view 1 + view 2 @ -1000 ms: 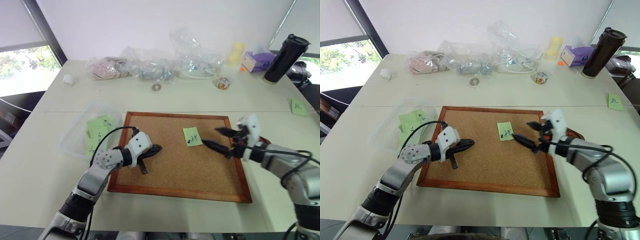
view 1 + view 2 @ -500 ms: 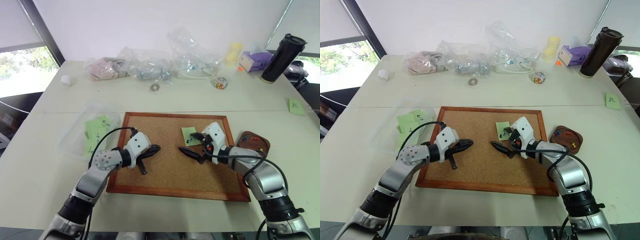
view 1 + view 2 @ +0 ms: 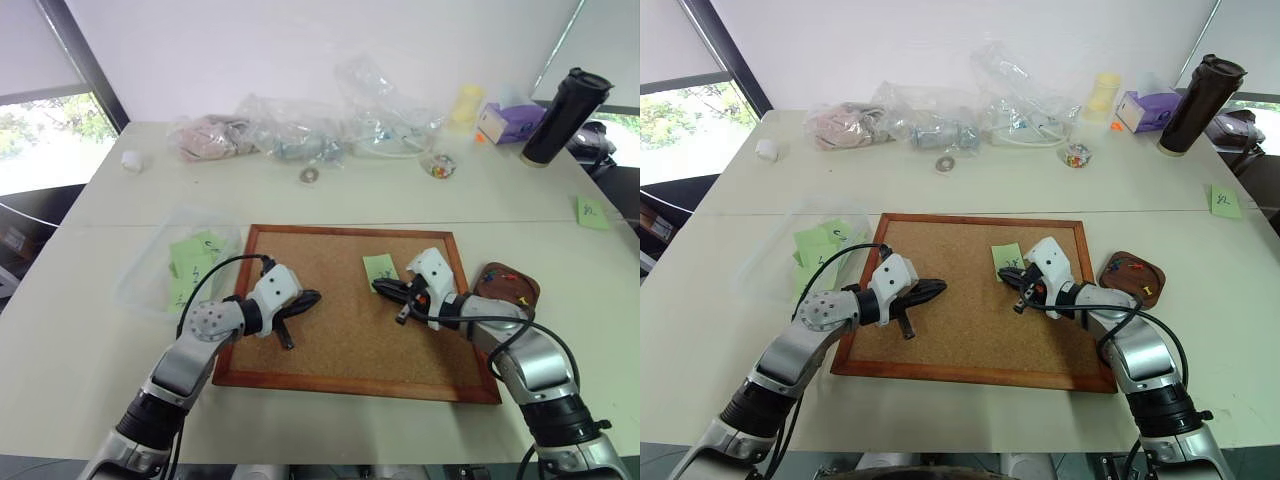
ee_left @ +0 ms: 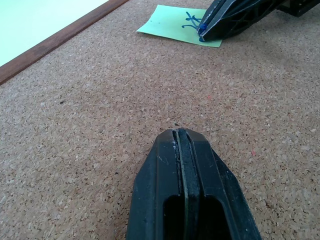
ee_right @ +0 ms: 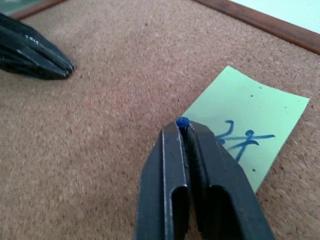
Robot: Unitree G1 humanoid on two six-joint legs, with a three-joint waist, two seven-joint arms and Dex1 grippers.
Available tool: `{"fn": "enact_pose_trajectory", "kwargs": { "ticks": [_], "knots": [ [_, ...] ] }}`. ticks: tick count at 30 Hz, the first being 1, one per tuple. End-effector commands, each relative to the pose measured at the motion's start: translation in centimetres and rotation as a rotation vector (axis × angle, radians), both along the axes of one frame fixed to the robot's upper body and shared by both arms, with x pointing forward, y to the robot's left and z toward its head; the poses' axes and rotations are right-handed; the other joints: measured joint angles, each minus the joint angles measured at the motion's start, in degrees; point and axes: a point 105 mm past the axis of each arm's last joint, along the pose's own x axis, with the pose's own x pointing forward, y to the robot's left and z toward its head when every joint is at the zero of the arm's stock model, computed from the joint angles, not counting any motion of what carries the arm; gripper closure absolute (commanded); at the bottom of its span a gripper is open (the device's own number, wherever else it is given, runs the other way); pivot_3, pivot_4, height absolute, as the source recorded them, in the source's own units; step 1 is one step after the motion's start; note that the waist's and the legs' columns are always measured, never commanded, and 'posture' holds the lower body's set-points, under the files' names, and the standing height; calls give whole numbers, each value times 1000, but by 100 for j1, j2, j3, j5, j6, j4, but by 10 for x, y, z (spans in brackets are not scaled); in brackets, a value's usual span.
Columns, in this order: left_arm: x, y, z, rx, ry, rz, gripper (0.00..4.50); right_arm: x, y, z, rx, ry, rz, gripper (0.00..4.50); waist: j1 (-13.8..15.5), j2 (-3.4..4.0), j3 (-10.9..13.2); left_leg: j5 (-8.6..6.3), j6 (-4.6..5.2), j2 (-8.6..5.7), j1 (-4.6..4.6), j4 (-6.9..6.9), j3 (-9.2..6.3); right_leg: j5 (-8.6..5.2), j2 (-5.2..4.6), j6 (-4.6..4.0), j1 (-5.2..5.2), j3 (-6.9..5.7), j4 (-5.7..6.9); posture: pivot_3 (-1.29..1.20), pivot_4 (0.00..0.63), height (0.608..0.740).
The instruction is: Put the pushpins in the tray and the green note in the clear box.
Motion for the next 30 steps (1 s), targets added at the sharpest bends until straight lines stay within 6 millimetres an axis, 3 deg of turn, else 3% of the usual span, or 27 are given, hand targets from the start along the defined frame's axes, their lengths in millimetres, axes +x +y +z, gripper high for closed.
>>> {"fn": "enact_pose_trajectory", "kwargs": {
  "ticks": [1, 10, 26, 30],
  "knots": [
    [-12, 7, -32, 71, 127, 5, 4500, -3, 2, -1, -22, -11, 17, 4472, -1, 0, 0, 0, 0, 0, 0, 0, 0, 0, 0, 0, 0, 0, 0, 0, 150, 740],
    [-13, 5, -30, 71, 134, 1, 4500, 0, 2, 32, 29, -86, 23, 4472, 1, 0, 1, 0, 0, 0, -4, 0, 0, 0, -1, 0, -4, 0, 0, 0, 150, 740],
    [-13, 6, -33, 73, 140, 0, 4500, -16, 8, 61, 44, -119, 87, 4472, 11, 0, 2, 0, 0, 0, -7, 0, 0, 0, -2, 0, -6, 1, -1, 0, 150, 740],
    [3, 16, -16, 8, 115, 57, 4500, -24, 8, 76, 9, -153, 136, 4472, 15, -1, 3, -1, 1, 0, -7, 0, 0, 0, -2, 0, -6, 1, -1, 0, 150, 740]
  ]
}}
